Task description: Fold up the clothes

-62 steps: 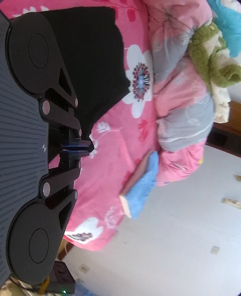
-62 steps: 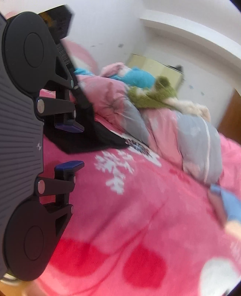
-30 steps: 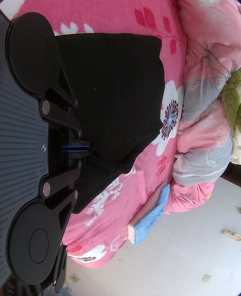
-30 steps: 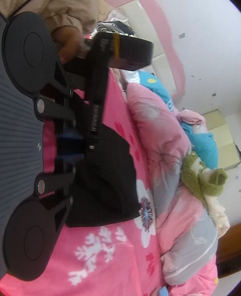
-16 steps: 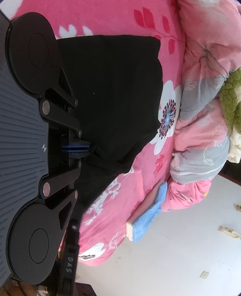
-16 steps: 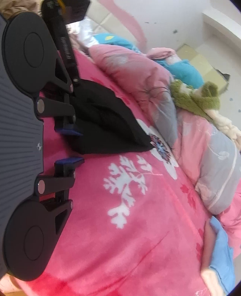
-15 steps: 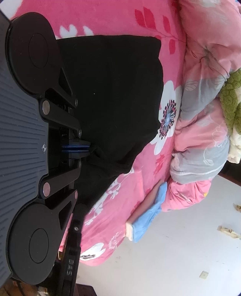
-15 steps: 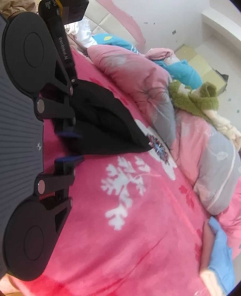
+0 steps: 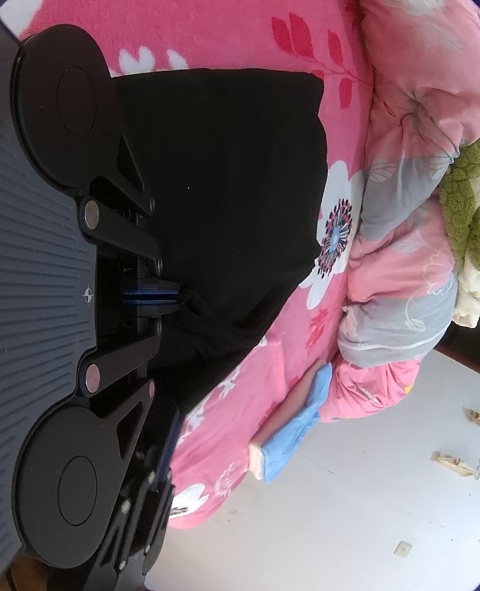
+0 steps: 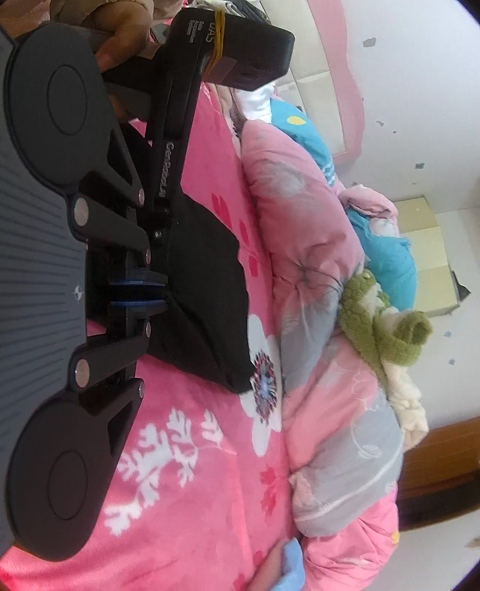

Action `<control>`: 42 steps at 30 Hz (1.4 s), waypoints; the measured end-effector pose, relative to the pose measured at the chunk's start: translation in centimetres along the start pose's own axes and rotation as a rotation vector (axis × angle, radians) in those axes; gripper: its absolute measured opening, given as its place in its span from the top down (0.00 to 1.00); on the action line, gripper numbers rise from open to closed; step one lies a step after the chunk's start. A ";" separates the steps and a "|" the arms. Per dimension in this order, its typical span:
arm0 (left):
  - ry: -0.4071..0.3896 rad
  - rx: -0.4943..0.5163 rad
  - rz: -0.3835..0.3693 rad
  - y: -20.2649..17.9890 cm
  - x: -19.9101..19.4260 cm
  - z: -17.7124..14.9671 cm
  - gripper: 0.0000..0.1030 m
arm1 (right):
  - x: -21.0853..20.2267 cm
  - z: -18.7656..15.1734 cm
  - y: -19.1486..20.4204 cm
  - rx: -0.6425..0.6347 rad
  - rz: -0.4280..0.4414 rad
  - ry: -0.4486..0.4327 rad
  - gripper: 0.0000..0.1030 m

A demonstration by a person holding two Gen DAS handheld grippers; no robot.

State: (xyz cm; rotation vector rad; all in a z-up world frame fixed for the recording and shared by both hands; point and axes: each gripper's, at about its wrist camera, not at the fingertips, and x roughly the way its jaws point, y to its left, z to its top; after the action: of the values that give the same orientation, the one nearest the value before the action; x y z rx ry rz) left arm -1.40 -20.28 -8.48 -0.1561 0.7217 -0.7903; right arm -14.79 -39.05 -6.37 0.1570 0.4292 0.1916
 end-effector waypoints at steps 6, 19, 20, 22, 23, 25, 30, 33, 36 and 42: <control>0.019 -0.024 -0.021 0.4 -0.1 0.6 0.98 | -0.8 -0.2 -0.5 -0.009 0.007 -0.021 0.93; 0.031 -0.004 -0.122 -0.6 0.8 3.2 0.90 | 2.4 -1.2 2.0 -0.212 0.035 0.062 0.91; 0.040 0.011 -0.131 -1.0 1.2 3.2 0.89 | 2.3 -1.3 2.2 -0.226 0.028 0.061 0.91; 0.059 0.032 -0.136 -1.4 1.7 3.2 0.86 | 2.1 -1.5 2.7 -0.255 0.012 0.059 0.90; 0.067 0.040 -0.133 -1.5 2.0 3.1 0.85 | 2.0 -1.6 2.9 -0.269 0.008 0.057 0.87; 0.078 0.048 -0.127 -1.5 2.3 2.9 0.85 | 1.9 -1.7 3.1 -0.283 0.011 0.056 0.80; 0.088 0.014 -0.132 -0.7 2.5 2.9 0.85 | 1.1 -1.9 3.1 -0.279 0.012 0.052 0.75; 0.086 -0.007 -0.145 -0.2 2.6 2.9 0.85 | -0.2 -1.5 1.4 -0.181 0.044 0.040 0.72; 0.080 -0.022 -0.155 0.0 2.5 2.8 0.85 | -0.6 -0.9 -2.4 0.059 0.083 0.035 0.72; 0.076 -0.043 -0.171 0.2 2.5 2.7 0.85 | 2.0 -0.4 -10.5 0.623 0.199 0.142 0.72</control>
State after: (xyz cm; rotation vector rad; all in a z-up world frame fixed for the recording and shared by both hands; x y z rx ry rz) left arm 1.68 -22.19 -7.84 -0.2299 0.8050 -0.9479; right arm -11.63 -48.73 -9.53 0.8038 0.6057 0.2608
